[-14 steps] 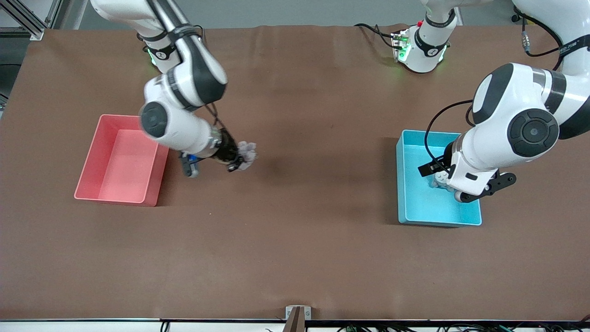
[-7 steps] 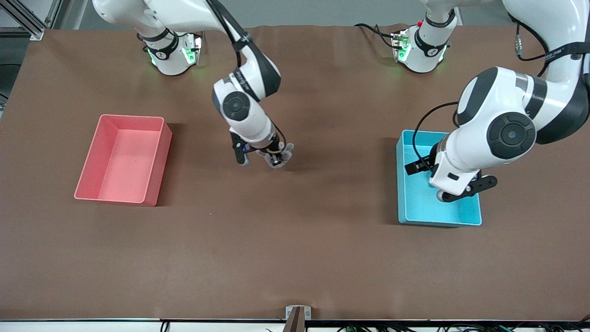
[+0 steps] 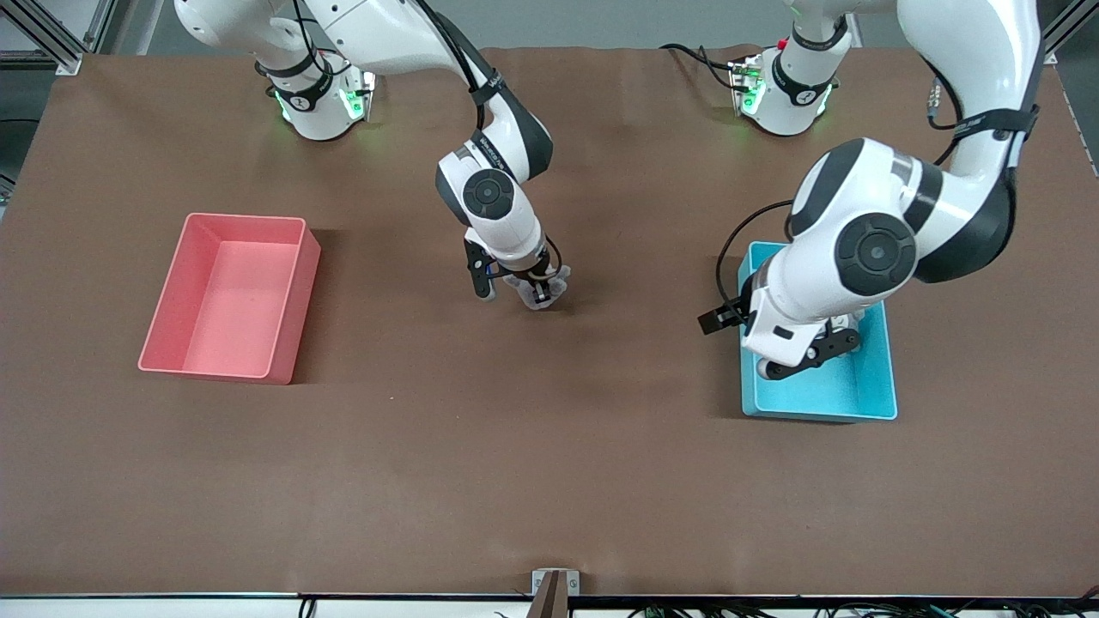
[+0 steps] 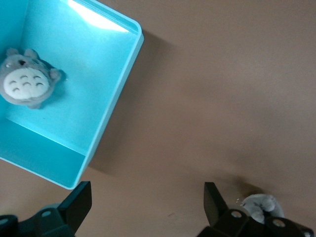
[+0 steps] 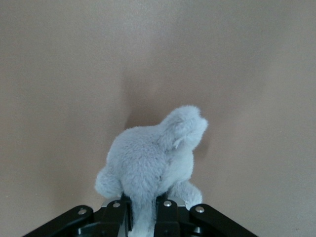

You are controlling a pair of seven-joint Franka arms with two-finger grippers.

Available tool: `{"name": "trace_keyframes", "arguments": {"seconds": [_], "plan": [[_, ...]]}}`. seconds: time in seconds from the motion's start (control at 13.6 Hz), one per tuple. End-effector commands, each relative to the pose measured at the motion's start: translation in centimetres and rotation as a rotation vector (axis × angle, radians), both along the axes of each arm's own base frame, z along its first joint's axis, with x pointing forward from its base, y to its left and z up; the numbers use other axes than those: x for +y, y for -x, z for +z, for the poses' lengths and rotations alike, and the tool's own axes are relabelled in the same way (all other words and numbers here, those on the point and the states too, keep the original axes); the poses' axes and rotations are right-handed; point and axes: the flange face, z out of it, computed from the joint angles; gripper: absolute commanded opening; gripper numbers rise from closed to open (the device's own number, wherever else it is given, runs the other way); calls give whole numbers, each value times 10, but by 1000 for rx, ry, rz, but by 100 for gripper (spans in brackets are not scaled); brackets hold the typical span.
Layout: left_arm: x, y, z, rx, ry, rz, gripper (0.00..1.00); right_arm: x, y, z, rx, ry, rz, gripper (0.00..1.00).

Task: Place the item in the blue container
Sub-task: 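Pass the second plush from the right gripper to the left gripper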

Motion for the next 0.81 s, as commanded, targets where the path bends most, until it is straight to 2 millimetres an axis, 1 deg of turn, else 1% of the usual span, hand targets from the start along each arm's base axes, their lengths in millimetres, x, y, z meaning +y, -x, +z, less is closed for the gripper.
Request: {"name": "trace_keyframes", "arguments": {"seconds": [0.0,0.07,0.15,0.22,0.29,0.44,0.51,0.59,0.66,0.73], "plan": [[-19,-3,-7,-4,42,78,100,2,-2,-6,-12,28,-4,71],[-30,-2,-11,-6,55,103,100,1,-4,-7,-17,35,0,100],[-39,-2,-17,-9,64,130,100,-2,-8,-6,-25,41,3,100],[-52,2,-24,-7,66,149,100,-4,-18,5,-49,48,25,100],[-70,6,-37,-2,68,166,100,-10,-28,12,-64,71,49,100],[-107,18,-61,3,64,221,100,-29,-47,29,-24,123,129,100],[-125,27,-72,14,59,250,100,-41,-54,48,3,134,186,100],[-136,31,-86,28,48,286,100,-62,-64,65,29,139,221,100],[-147,35,-92,21,57,319,100,-89,-75,81,59,141,267,100],[-160,39,-101,17,68,352,100,-111,-83,97,81,137,324,100]]}}
